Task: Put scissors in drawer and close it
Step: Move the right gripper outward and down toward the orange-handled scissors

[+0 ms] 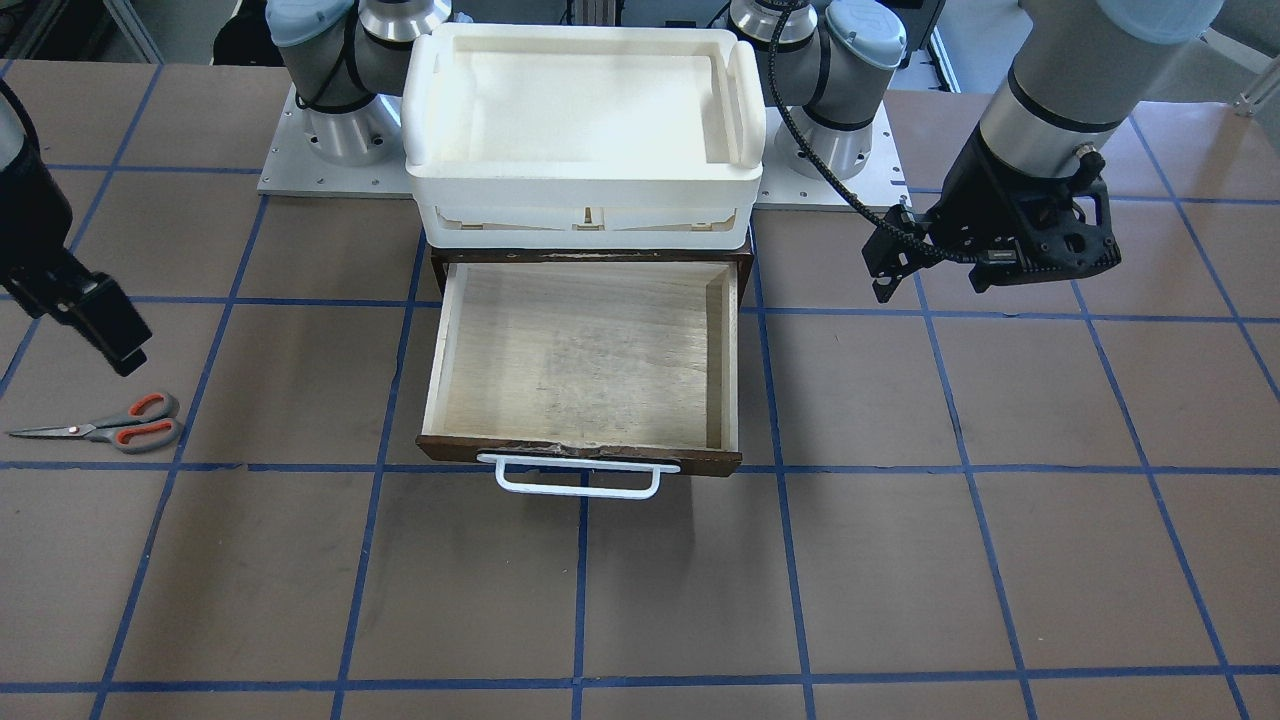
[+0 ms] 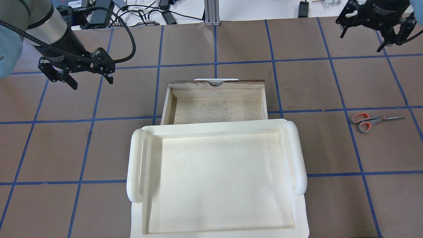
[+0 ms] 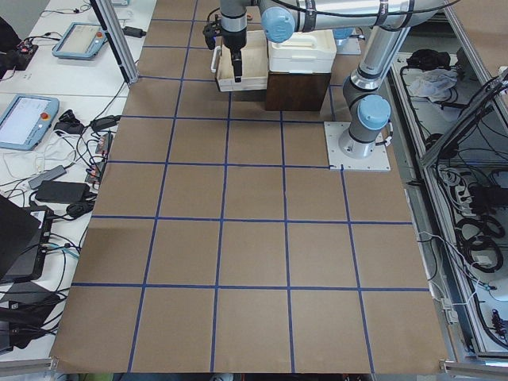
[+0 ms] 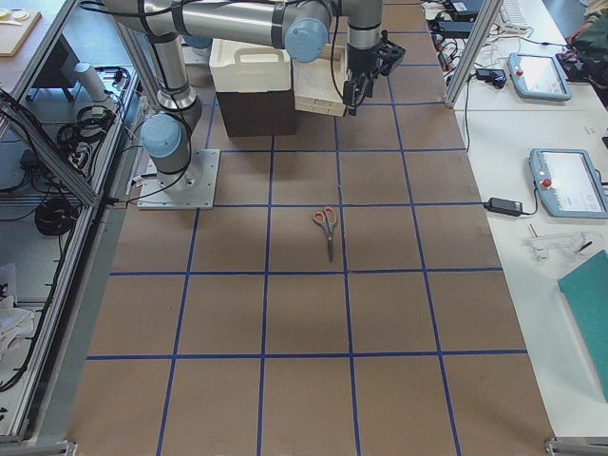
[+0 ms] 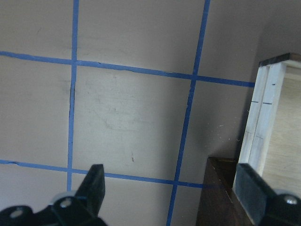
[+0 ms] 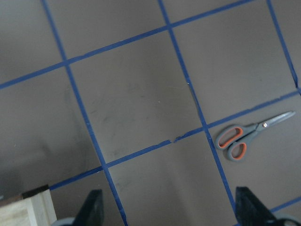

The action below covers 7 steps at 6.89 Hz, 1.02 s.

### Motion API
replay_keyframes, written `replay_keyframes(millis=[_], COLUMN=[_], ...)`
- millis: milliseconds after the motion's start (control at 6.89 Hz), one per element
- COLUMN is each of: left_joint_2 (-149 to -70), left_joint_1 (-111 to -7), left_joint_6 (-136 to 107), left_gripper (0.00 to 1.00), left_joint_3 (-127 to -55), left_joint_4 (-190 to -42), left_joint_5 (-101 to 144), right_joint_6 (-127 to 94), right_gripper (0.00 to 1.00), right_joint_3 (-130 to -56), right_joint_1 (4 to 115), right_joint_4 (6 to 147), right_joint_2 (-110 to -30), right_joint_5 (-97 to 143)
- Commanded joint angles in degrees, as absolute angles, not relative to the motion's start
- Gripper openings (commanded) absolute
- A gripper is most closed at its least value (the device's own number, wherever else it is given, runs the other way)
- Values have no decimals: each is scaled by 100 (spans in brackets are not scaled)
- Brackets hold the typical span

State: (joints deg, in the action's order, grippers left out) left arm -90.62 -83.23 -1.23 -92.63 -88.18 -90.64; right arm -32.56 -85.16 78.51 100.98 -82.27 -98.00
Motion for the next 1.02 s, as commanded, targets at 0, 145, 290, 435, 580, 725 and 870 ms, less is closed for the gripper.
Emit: replay_keyframes(millis=[0,145,290,435,580,725,870], left_joint_2=[-8974,-9000,-8983,-8991,-9043,-9000,-9026], left_joint_1=[-8315,-8314,-8288,-8227,-8235,-8235,-8288], left_joint_6=[-123,-114,-123,-114,-123,-123,-132], left_gripper=[100,100,100,100,100,100,100], left_joint_3=[-9404,-9413,-9413,-9413,-9413,-9413,-9422], left_joint_4=[-8798,-8798,-8807,-8763,-8754,-8806,-8833], left_joint_5=[-9088,-9079,-9088,-9079,-9088,-9079,-9088], right_joint_6=[-5438,-5588,-5572,-5511,-5163,-5133,-5098], right_gripper=[100,100,100,99,100,100,100], right_joint_3=[-8560,-8561,-8656,-9092,-9828,-10139,-10160], right_joint_1=[7595,7428,7044,6414,5903,5811,5731], right_joint_4=[10903,11151,11258,11859,12857,13189,13131], right_joint_2=[-7606,-7376,-7331,-7243,-7181,-7146,-7041], right_joint_5=[-10517,-10503,-10494,-10024,-9193,-9037,-8992])
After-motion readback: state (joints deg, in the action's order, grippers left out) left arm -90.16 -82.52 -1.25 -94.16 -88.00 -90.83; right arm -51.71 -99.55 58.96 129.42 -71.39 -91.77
